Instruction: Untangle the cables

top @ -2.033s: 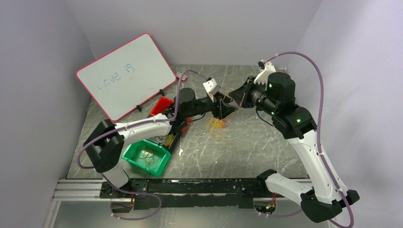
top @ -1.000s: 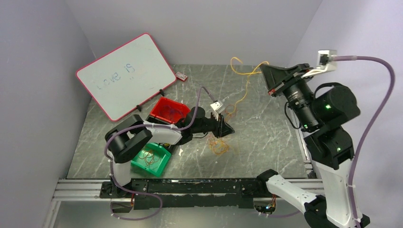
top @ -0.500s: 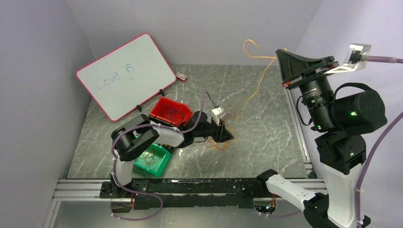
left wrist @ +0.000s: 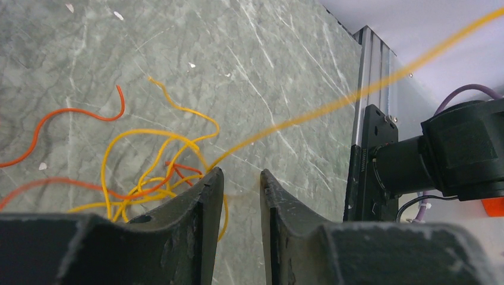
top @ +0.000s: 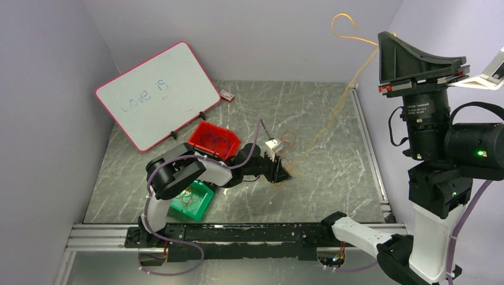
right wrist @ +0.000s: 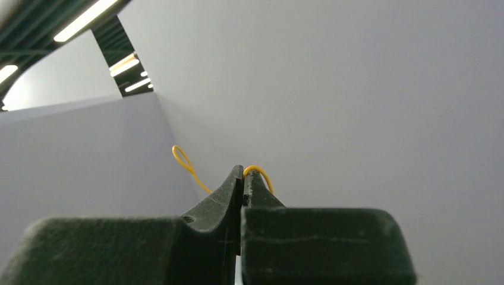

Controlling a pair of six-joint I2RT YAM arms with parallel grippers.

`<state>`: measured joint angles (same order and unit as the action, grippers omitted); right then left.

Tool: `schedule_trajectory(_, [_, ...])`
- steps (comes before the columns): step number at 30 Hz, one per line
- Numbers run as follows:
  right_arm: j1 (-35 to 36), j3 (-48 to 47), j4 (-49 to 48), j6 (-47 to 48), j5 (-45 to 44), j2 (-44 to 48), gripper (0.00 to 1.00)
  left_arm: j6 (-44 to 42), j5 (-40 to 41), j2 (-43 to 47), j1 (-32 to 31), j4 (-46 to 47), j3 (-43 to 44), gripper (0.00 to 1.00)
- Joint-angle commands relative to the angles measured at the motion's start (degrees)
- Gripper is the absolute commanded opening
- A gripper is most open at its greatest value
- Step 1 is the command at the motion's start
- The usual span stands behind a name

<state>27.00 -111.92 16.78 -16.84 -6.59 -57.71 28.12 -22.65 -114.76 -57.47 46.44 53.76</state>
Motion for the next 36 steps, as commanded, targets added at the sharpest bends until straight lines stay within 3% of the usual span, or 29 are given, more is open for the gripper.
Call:
schedule_trajectory(1, [-0.1,-3.1,-6.0,1.2,0.7,-1.3,0.00,0.3,0.2,-2.0,-0.6,2.5,-0.4,0.35])
schedule_trajectory(12, [-0.2,-10.2,-11.0,1.9,2.0,-5.7,0.00,0.8,0.6,-3.8,-1.1,3.1,-1.3,0.36])
schedule_trajectory(18, [-0.1,-11.5,-8.5,2.3,1.5,-7.0,0.00,0.9,1.1,-1.9,-1.1,2.4,-1.6,0.37])
schedule_trajectory(21, [-0.1,-9.1,-7.5,2.0,1.3,-6.2,0.00,-0.4,4.1,1.1,-1.1,-3.9,0.3,0.39])
schedule_trajectory(30, [-0.1,-3.0,-6.6,2.4,-0.3,-3.3,0.00,-6.5,14.5,11.5,-1.1,-27.9,6.9,0.61])
schedule_trajectory(36, [-0.1,1.4,-6.2,2.3,-1.6,-1.4,0.00,-9.2,20.6,18.4,-1.1,-35.6,6.2,0.65])
